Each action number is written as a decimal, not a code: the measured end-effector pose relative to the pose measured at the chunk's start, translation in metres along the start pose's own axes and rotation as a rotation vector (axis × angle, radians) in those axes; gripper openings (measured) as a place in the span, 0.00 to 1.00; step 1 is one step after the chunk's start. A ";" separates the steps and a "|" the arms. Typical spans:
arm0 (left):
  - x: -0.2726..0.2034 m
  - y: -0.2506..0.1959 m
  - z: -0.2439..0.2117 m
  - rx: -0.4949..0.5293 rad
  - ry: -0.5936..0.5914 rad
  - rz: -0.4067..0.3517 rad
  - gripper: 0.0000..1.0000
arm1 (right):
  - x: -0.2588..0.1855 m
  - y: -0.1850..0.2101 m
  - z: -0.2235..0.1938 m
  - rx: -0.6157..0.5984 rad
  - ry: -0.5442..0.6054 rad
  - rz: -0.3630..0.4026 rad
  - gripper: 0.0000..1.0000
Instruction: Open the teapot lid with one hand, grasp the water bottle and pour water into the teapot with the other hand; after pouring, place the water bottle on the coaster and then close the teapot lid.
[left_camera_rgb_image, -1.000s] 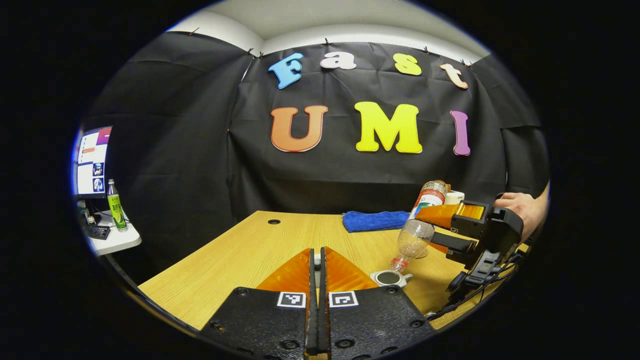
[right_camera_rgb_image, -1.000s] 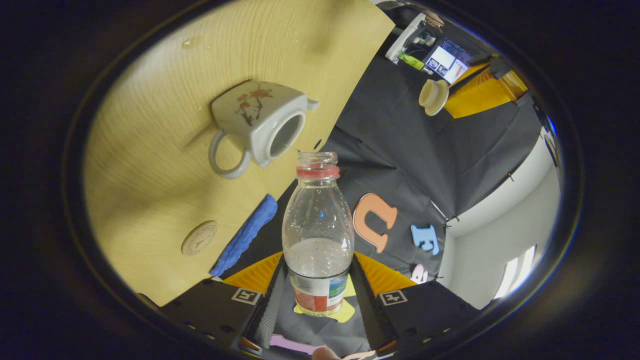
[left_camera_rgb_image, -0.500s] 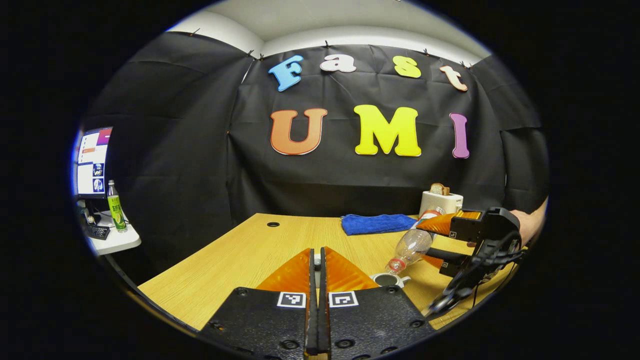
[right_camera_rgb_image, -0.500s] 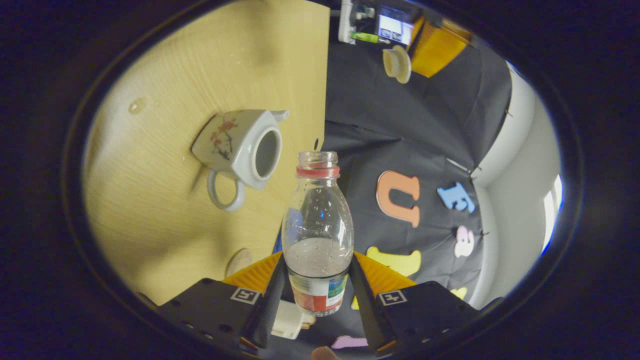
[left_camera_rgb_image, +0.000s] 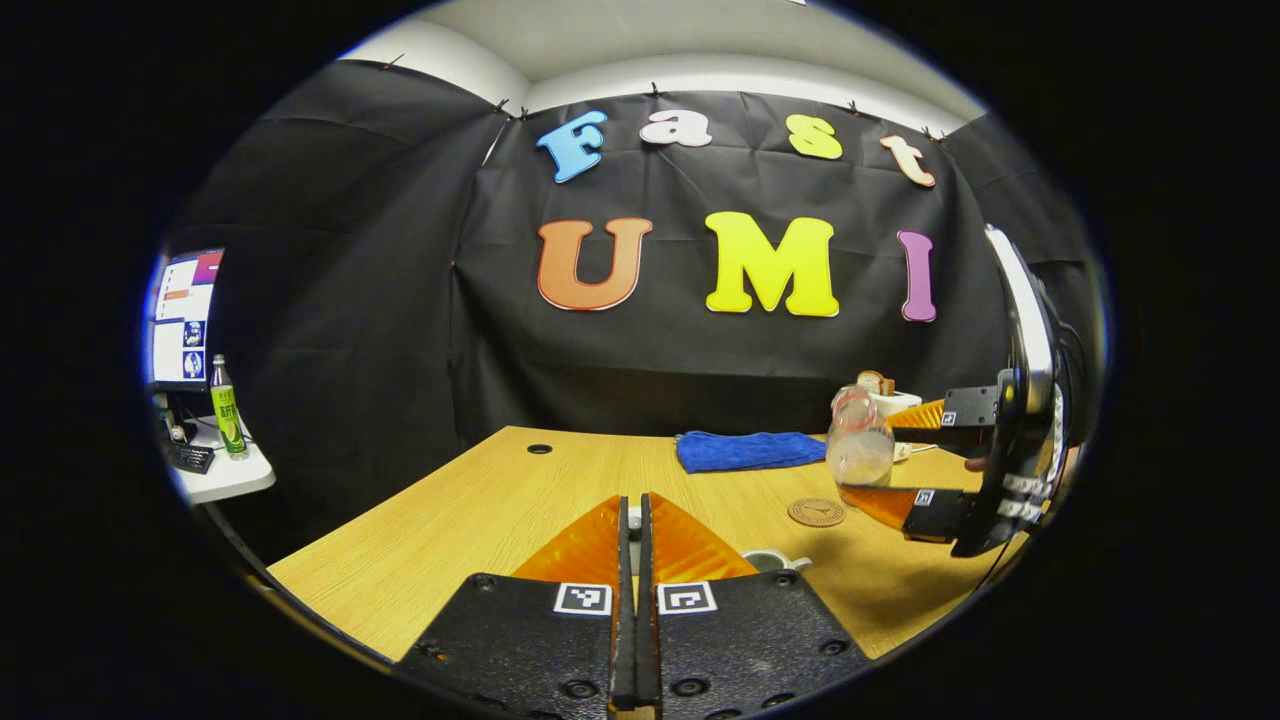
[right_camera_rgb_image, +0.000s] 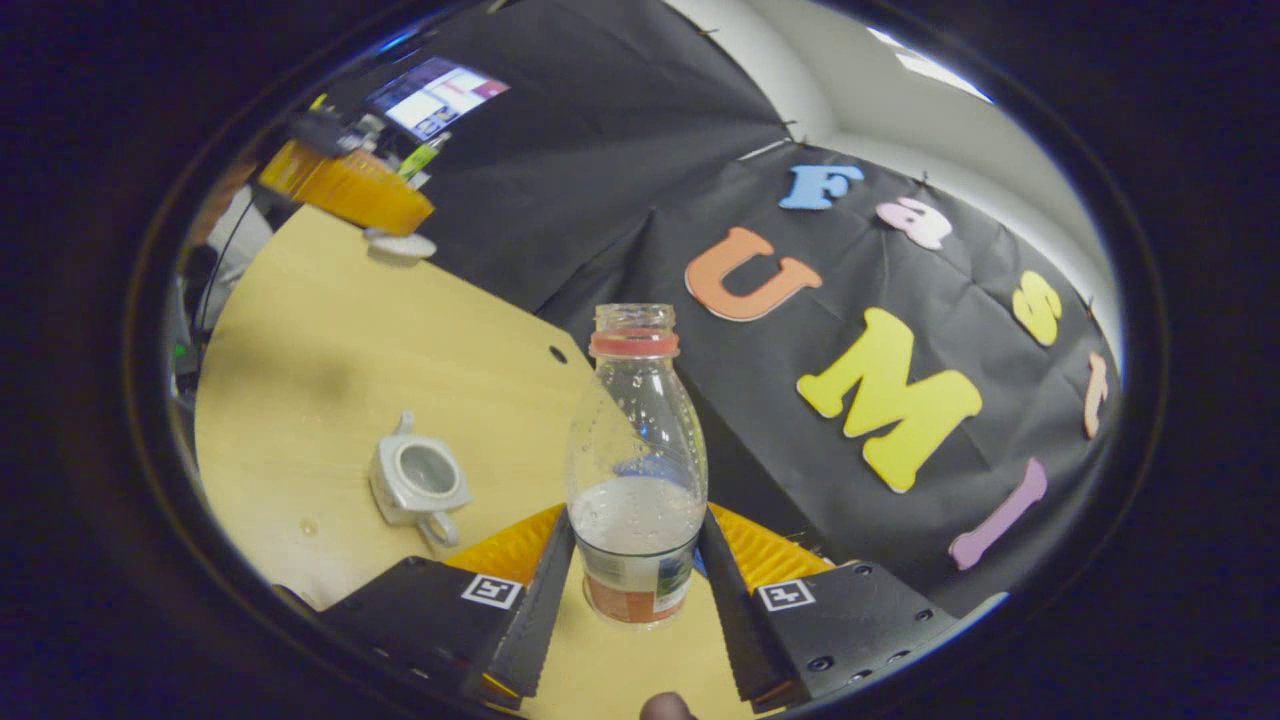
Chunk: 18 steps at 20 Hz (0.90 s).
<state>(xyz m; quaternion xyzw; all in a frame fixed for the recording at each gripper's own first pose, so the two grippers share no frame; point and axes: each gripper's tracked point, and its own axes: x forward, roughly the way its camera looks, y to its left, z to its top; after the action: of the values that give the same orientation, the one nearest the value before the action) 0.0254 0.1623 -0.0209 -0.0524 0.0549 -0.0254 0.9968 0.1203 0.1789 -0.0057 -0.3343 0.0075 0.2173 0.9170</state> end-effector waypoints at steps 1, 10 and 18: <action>0.000 -0.002 0.001 0.003 -0.002 -0.004 0.02 | -0.004 -0.005 0.001 0.098 -0.006 0.010 0.72; -0.002 -0.013 0.005 0.013 -0.008 -0.026 0.03 | 0.037 -0.084 -0.034 0.660 0.002 -0.052 0.70; -0.004 -0.015 0.006 0.041 -0.008 -0.030 0.02 | 0.095 -0.071 -0.094 0.737 0.108 -0.048 0.71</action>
<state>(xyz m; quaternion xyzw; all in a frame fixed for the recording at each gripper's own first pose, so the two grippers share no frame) 0.0214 0.1488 -0.0126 -0.0327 0.0494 -0.0411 0.9974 0.2472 0.1100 -0.0500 0.0074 0.1259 0.1605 0.9789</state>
